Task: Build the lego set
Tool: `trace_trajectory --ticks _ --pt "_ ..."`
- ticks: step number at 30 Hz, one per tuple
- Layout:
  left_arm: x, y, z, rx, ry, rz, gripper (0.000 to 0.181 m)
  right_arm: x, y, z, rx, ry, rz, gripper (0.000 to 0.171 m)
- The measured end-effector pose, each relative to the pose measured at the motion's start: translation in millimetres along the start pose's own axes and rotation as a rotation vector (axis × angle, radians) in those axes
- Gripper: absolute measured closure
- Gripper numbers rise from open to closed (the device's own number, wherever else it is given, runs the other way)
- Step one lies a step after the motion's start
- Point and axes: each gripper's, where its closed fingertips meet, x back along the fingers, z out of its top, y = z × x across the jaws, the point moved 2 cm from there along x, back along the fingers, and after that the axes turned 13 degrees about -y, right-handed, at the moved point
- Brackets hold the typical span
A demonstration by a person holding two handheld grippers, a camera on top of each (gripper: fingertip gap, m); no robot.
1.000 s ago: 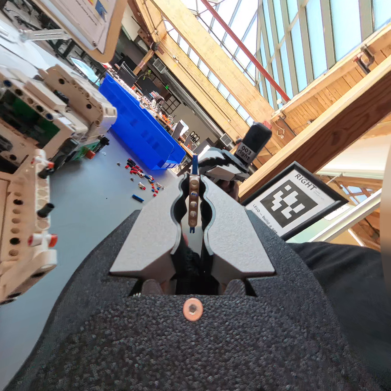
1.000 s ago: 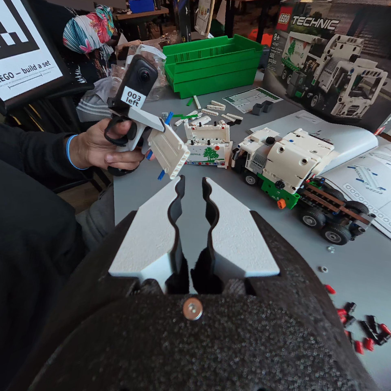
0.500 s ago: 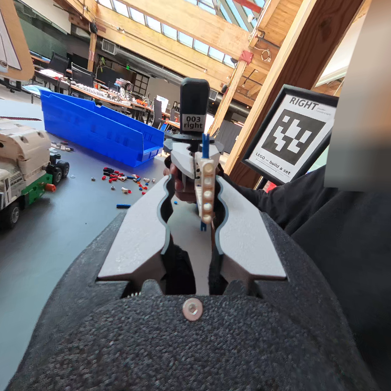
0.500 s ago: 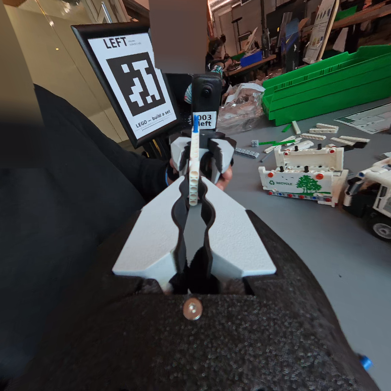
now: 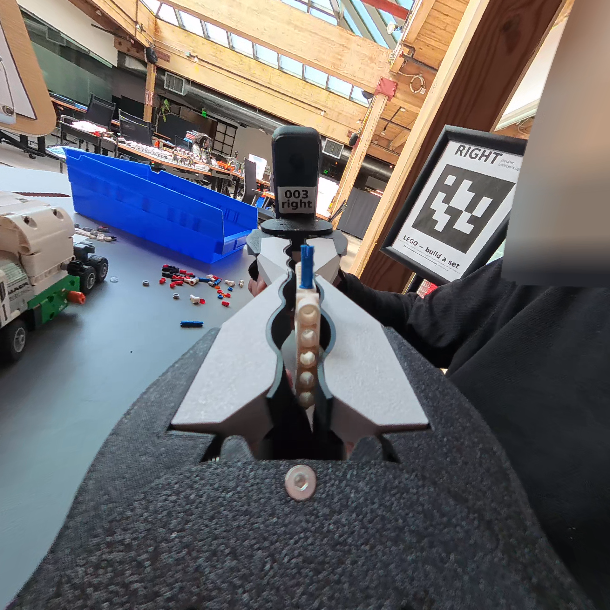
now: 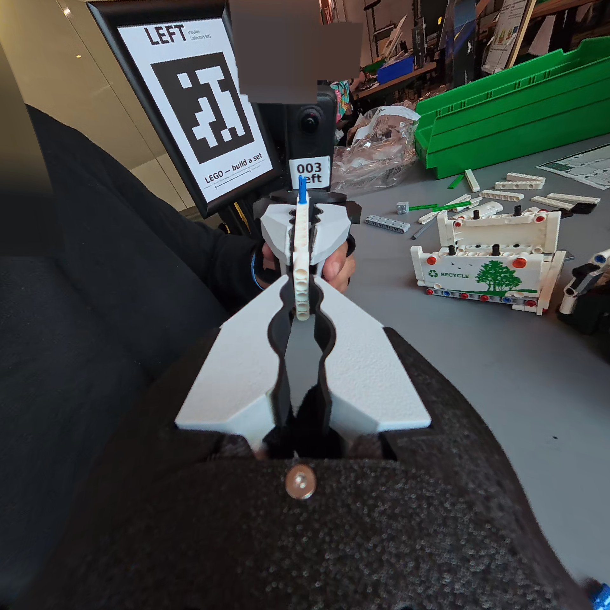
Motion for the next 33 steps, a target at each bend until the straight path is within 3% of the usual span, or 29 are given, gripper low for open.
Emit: trace_trajectory --ticks 8,11,14,17,20,25,30,33 --pt "-1.2 -5.1 -3.4 -0.079 -0.055 0.052 0.177 2.9 6.8 -8.1 0.024 -0.087 -0.093 0.164" --pt "13.3 -16.4 1.9 -0.240 -0.096 0.222 0.177 43.9 34.9 -29.1 0.077 -0.298 -0.347 0.158" --pt "27.7 -33.9 1.7 -0.424 -0.154 0.438 0.177 96.1 72.6 -73.8 -0.025 -0.539 -0.641 0.151" --pt "32.9 -44.2 -0.1 -0.461 -0.151 0.523 0.177 96.0 79.3 -97.1 -0.149 -0.458 -0.702 0.153" --pt "32.2 -51.0 -3.9 -0.448 -0.149 0.534 0.177 96.5 88.7 -104.6 -0.179 -0.430 -0.818 0.154" --pt "27.1 -49.1 -9.3 -0.421 -0.168 0.477 0.177 87.1 100.6 -111.2 -0.285 -0.432 -0.841 0.152" --pt "23.3 -48.5 -14.4 -0.448 -0.203 0.474 0.177 86.5 105.1 -111.3 -0.227 -0.475 -0.914 0.168" --pt "21.8 -47.3 -15.8 -0.470 -0.214 0.482 0.177 88.7 103.8 -109.7 -0.167 -0.580 -0.895 0.168"
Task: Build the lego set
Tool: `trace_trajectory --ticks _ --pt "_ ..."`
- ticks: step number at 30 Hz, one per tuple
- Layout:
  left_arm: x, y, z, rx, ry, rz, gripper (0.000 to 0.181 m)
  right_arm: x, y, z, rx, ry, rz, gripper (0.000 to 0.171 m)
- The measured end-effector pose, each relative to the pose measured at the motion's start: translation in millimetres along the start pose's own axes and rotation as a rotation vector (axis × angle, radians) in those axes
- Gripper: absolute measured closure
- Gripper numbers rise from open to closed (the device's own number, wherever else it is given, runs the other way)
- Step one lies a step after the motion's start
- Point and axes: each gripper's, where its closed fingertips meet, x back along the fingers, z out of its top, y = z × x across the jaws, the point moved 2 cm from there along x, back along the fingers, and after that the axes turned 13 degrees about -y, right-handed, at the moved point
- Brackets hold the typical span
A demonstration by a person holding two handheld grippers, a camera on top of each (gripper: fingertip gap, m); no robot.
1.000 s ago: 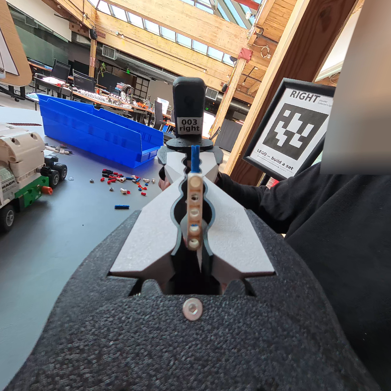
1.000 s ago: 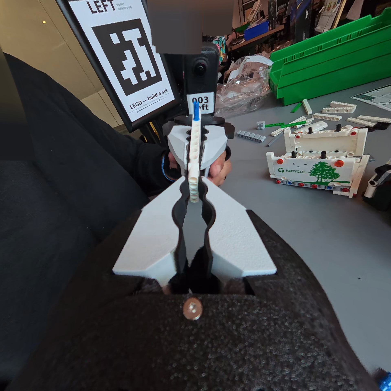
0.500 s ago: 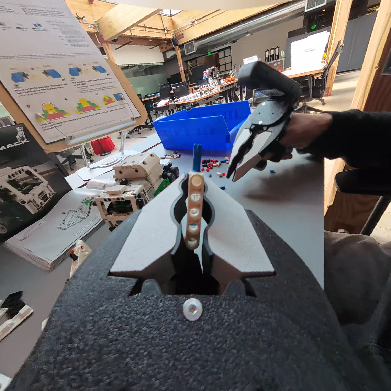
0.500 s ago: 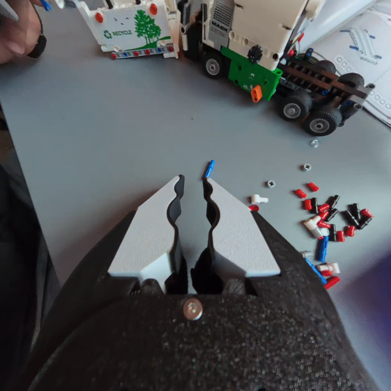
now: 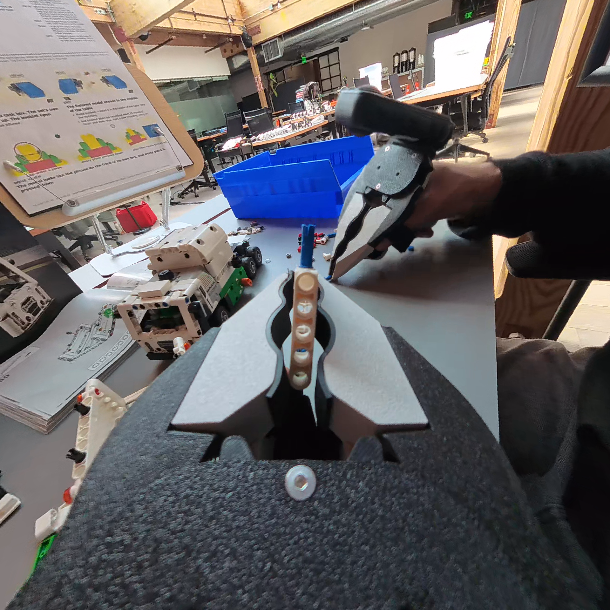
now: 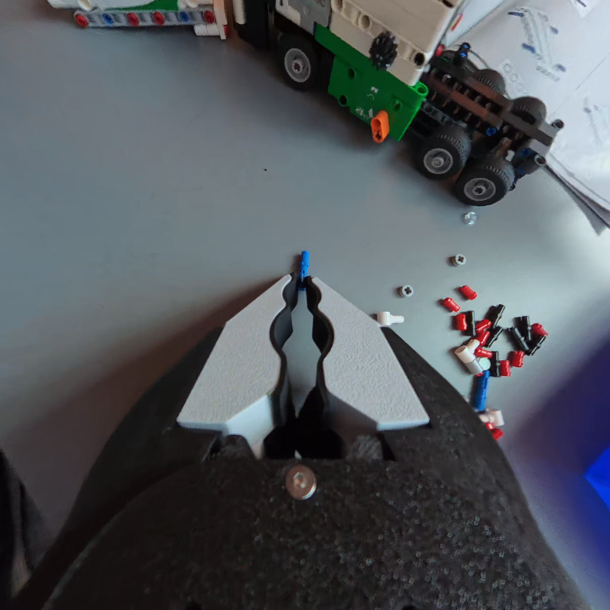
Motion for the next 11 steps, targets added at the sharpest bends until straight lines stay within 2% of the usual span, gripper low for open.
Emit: trace_trajectory --ticks 3,6,9,11 --pt "0.2 2.1 -1.3 -0.030 -0.011 0.019 0.177 28.0 5.8 -2.0 0.207 -0.180 0.067 0.169" --pt "-0.1 2.4 -4.3 -0.067 -0.031 0.054 0.177 57.1 15.6 -30.2 0.417 -0.556 0.184 0.168" --pt "0.1 0.9 -5.9 -0.084 -0.042 0.081 0.177 73.3 41.4 -65.4 0.486 -0.989 0.139 0.168" --pt "1.0 -1.1 -6.4 -0.083 -0.043 0.091 0.177 73.4 42.8 -79.7 0.535 -1.134 0.155 0.168"
